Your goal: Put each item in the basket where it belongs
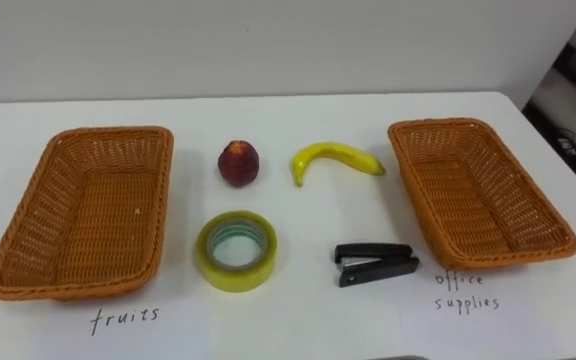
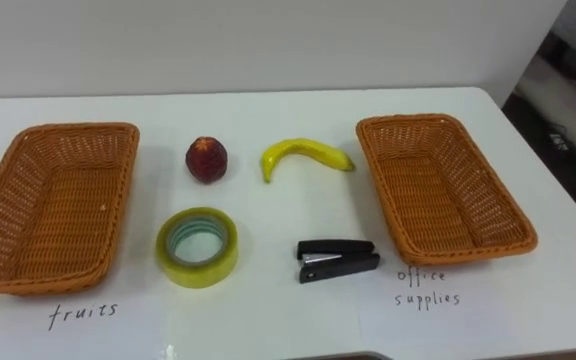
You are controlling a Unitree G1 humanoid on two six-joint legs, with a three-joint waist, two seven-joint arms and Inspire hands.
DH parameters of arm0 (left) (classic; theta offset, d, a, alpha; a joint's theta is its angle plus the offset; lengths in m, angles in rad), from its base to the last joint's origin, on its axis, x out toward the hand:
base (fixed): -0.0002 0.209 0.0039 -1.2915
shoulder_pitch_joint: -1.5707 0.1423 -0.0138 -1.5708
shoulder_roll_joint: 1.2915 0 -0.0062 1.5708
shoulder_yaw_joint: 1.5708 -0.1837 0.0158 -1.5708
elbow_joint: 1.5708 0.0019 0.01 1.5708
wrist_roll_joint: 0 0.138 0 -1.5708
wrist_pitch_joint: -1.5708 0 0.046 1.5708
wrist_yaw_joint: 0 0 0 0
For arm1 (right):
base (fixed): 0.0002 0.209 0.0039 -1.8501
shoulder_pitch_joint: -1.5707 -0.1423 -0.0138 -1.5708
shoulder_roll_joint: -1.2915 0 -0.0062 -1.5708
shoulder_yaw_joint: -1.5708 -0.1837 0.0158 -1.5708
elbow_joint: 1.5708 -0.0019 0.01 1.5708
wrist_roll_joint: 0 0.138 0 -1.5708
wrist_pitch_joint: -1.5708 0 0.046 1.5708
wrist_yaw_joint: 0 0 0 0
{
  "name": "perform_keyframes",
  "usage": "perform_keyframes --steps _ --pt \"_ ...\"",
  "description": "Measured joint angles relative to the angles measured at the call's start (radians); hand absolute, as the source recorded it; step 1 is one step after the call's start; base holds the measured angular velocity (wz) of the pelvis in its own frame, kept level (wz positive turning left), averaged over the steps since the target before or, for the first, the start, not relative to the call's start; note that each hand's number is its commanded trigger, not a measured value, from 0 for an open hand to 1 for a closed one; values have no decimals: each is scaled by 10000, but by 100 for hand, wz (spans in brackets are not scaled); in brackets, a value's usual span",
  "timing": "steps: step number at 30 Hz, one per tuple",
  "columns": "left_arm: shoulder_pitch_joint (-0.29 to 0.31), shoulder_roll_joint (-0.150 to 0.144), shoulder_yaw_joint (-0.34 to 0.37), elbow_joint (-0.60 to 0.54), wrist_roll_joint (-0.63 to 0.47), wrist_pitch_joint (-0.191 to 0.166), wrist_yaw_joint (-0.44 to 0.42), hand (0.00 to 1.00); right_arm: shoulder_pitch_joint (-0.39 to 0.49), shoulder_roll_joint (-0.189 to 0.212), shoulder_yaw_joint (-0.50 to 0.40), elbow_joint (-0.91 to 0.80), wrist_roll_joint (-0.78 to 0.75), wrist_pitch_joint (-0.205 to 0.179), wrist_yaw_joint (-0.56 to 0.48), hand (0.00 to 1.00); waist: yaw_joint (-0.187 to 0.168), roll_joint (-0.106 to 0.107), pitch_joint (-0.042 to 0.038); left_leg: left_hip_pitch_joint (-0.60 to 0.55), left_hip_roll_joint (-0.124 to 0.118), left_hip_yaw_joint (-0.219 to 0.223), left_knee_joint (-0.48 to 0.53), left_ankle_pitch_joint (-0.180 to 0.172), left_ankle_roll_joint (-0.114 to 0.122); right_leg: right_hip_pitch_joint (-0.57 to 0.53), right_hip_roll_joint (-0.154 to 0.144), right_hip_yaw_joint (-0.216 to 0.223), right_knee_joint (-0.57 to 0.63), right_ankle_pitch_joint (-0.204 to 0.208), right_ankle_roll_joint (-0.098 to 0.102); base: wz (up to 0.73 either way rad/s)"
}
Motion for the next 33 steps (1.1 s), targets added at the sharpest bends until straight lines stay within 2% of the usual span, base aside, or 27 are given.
perform_keyframes --steps 3,7,10,13,17,21,24,27,33 --pt "50 1 -1 -149 -15 -129 100 0 -6 0 -18 -405 488 -251 -422 0 5 -70 -8 -18 1 -4 -16 -2 0 -19 -4 -3 -7 -5 5 0" --pt "72 -41 -19 -151 -208 -137 130 0 34 12 -19 -1127 546 -268 -1011 0 12 -68 -8 -52 -10 -3 -53 -1 3 -82 -1 3 2 -10 12 0" --pt "96 -45 -19 -494 -202 -141 145 0 215 1 -27 -2354 482 -346 -1540 0 -1 -64 -11 -143 -9 -3 -51 3 5 -162 9 1 9 -8 12 0" --pt "149 -75 -93 -547 -203 -159 180 0 236 28 -22 -2645 -93 -341 -1980 0 -24 -55 -22 -149 -17 9 -56 3 5 -158 10 -2 83 -8 13 0" --pt "139 -75 -70 -545 -183 -159 179 0 244 27 -37 -3287 -461 -340 -2444 0 -105 9 17 -143 -29 53 -70 4 8 -170 11 107 180 -52 33 -2" --pt "164 -84 -77 -540 -112 -162 178 0 296 25 -31 -4656 -692 -315 -3023 0 -96 -14 24 -124 -26 189 -67 4 8 -231 36 266 180 -80 40 -9" --pt "176 -81 -78 -518 -133 -279 187 0 421 10 -30 -5976 -1040 -650 -3227 0 -85 -64 34 -127 -20 186 -68 4 7 -294 45 255 172 -77 38 0" --pt "229 -67 -298 -519 -208 -305 243 0 416 -19 -21 -7273 -1431 -811 -3692 0 -72 -94 56 -163 -8 183 -68 2 5 -321 61 256 172 -76 35 0" --pt "259 -99 -314 -393 -118 -288 419 0 390 -28 -23 -8775 -2781 -908 -4082 0 -25 -122 40 -170 -1 213 -93 3 4 -327 80 246 175 -56 23 -1"
